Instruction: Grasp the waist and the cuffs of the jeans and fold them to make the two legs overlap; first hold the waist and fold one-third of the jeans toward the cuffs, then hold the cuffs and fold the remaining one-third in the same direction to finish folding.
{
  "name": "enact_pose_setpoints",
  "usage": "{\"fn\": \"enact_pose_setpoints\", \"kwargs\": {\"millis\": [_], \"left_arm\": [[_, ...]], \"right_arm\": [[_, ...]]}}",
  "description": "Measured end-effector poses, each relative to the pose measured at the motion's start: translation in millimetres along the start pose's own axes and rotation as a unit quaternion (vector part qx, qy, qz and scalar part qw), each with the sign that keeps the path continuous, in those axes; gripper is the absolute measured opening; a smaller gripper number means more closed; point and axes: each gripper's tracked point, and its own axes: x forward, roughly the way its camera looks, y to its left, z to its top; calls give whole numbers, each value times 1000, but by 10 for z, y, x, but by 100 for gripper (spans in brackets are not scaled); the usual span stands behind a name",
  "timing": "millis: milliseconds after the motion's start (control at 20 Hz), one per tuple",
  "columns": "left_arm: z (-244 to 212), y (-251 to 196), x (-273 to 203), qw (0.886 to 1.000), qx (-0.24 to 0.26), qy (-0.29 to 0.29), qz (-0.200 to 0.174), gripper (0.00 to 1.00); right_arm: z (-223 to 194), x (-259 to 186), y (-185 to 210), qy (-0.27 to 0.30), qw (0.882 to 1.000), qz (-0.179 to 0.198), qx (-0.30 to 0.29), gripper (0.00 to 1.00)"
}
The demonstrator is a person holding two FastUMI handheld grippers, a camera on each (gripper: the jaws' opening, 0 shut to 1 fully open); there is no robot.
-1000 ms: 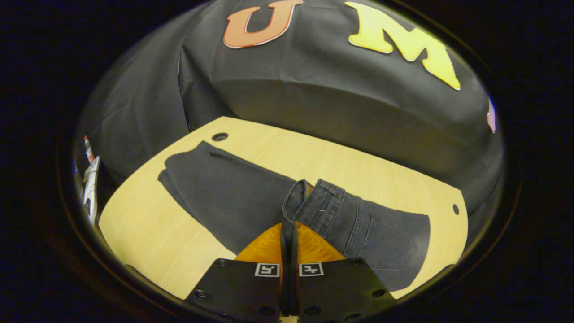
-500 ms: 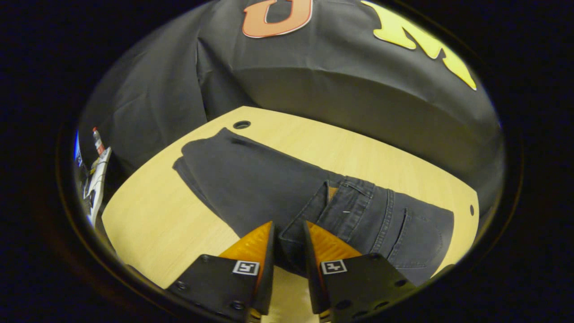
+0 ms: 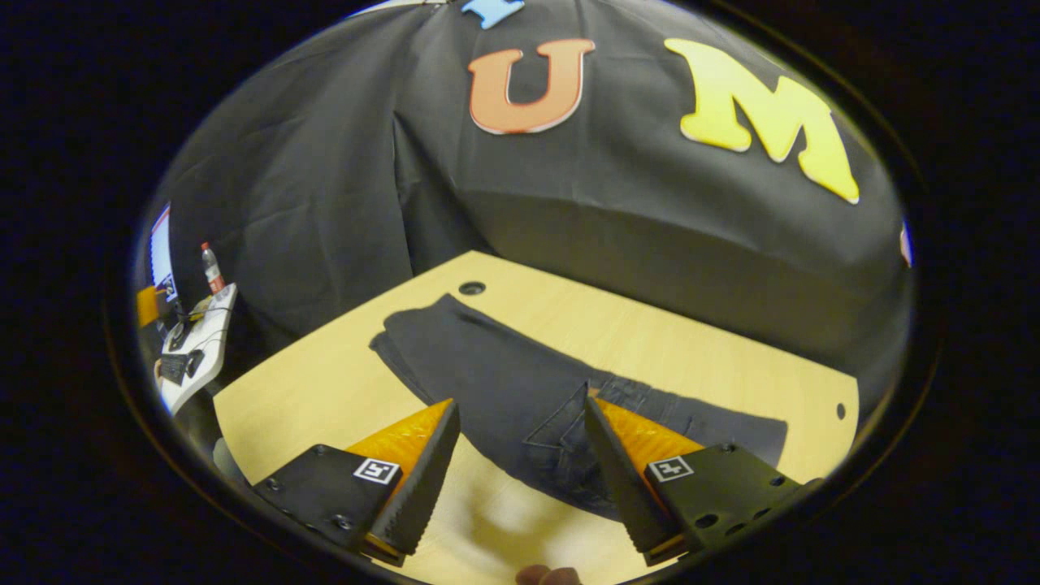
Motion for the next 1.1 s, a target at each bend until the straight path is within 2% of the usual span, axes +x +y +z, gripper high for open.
{"fn": "enact_pose_setpoints", "kwargs": {"millis": [50,200,300,400,500,550,650,750,850,900,1000,1100], "left_arm": [[-39,-36,104,1000,-15,8,-12,99],[-178,-68,471,997,-63,27,-40,99],[-272,-74,727,992,-102,42,-54,99],[-409,-85,988,985,-146,67,-66,99],[-631,-81,1252,967,-220,101,-84,99],[-746,-77,1406,953,-266,118,-88,99],[-937,25,1729,922,-348,147,-87,99],[-1070,61,2006,895,-406,168,-80,98],[-1113,164,2225,869,-459,169,-71,98],[-1141,212,2312,859,-479,169,-63,99],[-1200,290,2443,851,-494,172,-49,98],[-1121,288,2541,839,-516,164,-51,98]], "right_arm": [[96,-196,-54,-14,1000,-2,-8,92],[299,-839,-306,-50,998,-28,-17,96],[367,-1233,-519,-65,996,-56,-12,94],[368,-1587,-750,-70,993,-90,6,96],[284,-1890,-931,-67,990,-120,35,96],[232,-2015,-1054,-62,988,-137,41,94],[157,-2234,-1305,-53,983,-171,41,96],[97,-2386,-1473,-46,978,-197,48,94],[37,-2490,-1591,-38,974,-215,58,96],[3,-2531,-1647,-33,972,-223,61,96],[-30,-2596,-1737,-28,969,-234,68,96],[-58,-2648,-1794,-25,966,-245,74,96]]}}
